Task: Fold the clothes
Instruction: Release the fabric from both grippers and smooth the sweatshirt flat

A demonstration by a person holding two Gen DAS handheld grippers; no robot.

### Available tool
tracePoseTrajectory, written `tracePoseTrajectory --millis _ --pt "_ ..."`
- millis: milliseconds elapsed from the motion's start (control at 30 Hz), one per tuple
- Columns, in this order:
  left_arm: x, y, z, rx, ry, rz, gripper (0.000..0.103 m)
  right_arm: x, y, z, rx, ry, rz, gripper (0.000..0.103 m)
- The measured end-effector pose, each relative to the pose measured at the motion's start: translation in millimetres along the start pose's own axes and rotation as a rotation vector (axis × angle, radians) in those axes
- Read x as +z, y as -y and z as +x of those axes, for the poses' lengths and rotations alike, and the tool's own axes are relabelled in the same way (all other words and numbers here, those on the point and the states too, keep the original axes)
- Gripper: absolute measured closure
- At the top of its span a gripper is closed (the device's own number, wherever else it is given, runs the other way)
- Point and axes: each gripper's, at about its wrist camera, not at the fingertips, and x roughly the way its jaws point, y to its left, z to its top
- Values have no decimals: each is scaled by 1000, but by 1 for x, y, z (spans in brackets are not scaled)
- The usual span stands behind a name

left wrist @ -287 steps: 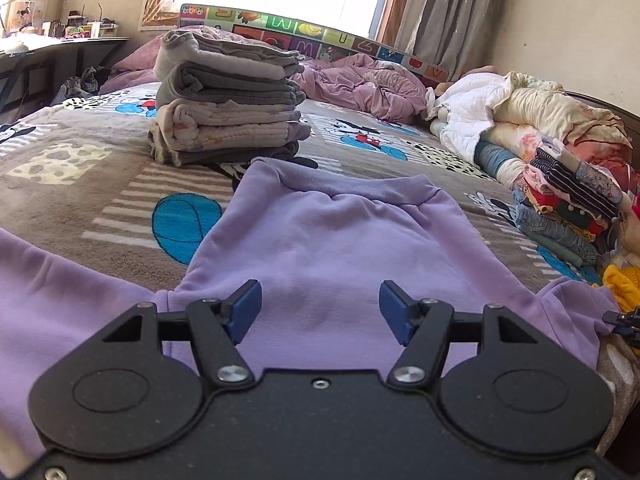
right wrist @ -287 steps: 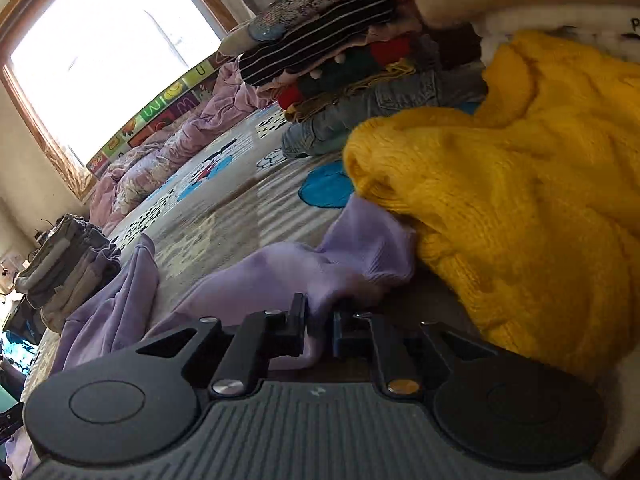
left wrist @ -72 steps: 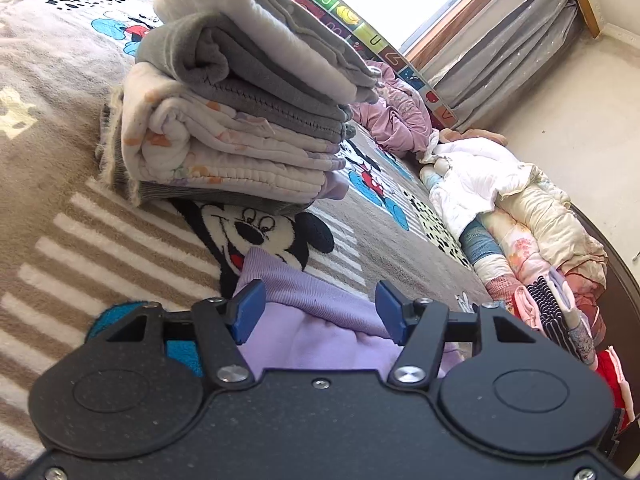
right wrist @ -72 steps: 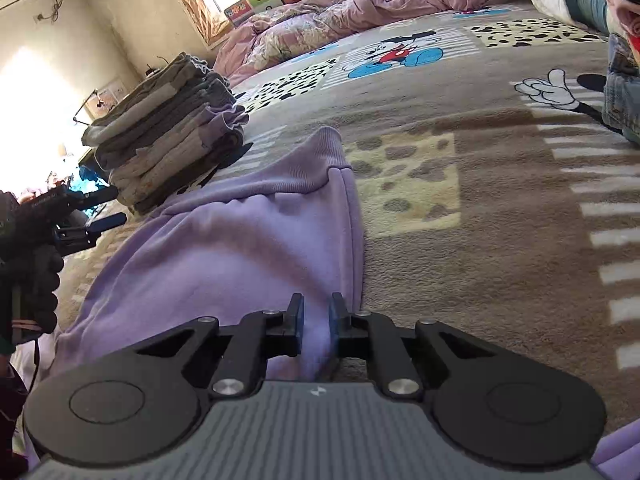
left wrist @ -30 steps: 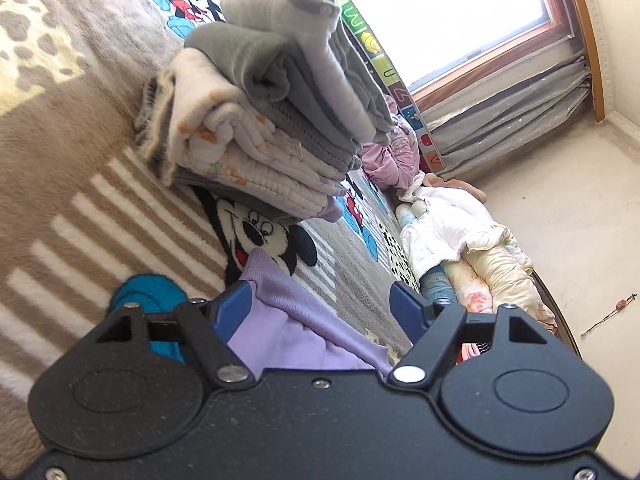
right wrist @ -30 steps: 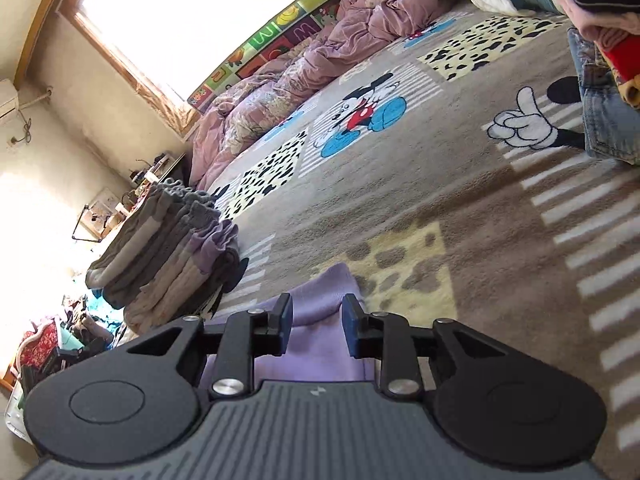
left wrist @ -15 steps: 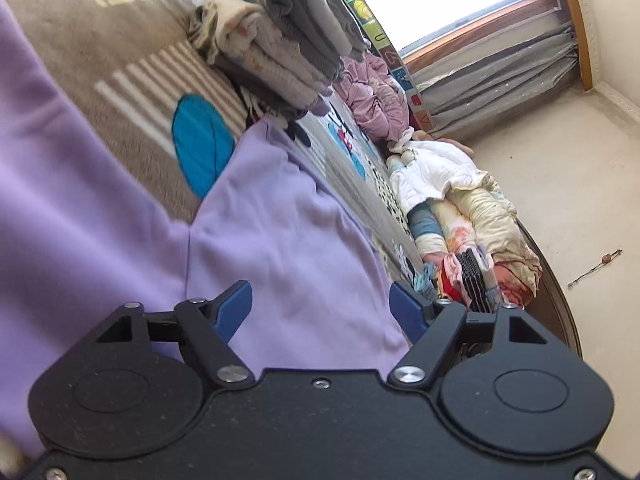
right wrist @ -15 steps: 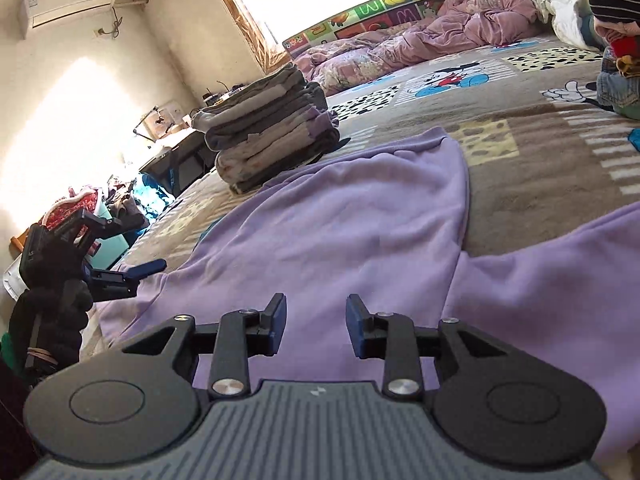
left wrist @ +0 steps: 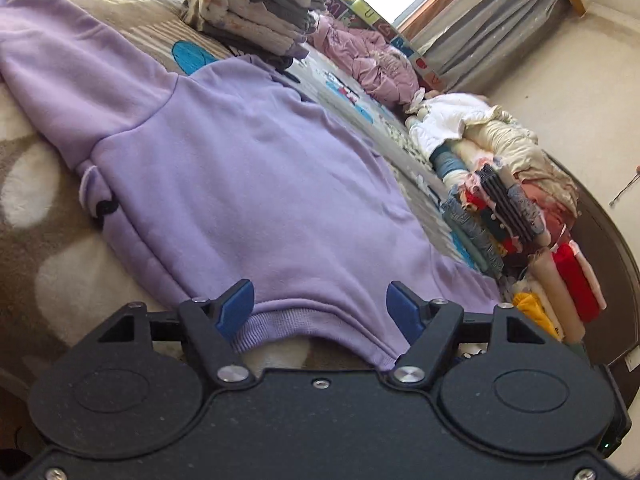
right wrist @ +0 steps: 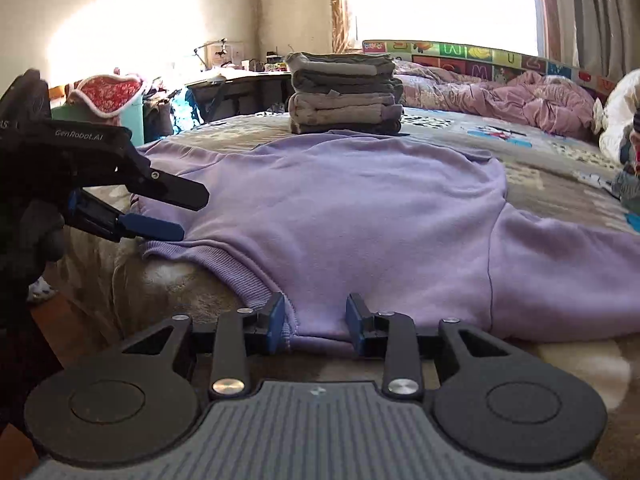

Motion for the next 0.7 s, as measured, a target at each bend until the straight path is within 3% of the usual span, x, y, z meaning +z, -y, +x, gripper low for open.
tracePoseTrajectory --millis 67,133,167,300,367,433,533,567,600,700 --pt "-6 -2 -4 10 11 -22 30 2 -7 -10 13 48 -34 69" --pt "-11 -12 7 30 -53 -65 35 0 -9 3 -3 -53 -60 67" --pt "-10 -9 3 19 -34 -65 35 -2 -9 7 1 -87 -69 67" --pt "-6 4 -18 -16 102 -6 34 6 -10 -11 12 7 -61 67" --pt "-7 -6 -11 -2 80 -35 34 6 -9 -13 16 26 -55 61" --pt "-8 -19 0 28 18 -75 37 -2 -6 0 17 -46 -40 56" --pt "-1 -9 -18 -57 108 -57 35 -1 -10 -9 19 -32 -50 59" --pt "0 -6 -18 -46 122 -40 32 0 -12 -15 23 -18 -51 59" --pt "1 -4 -18 -30 129 -28 29 0 -10 -20 23 -7 -30 59" --pt "-4 -15 -2 35 49 -64 28 -5 10 -32 15 16 132 59"
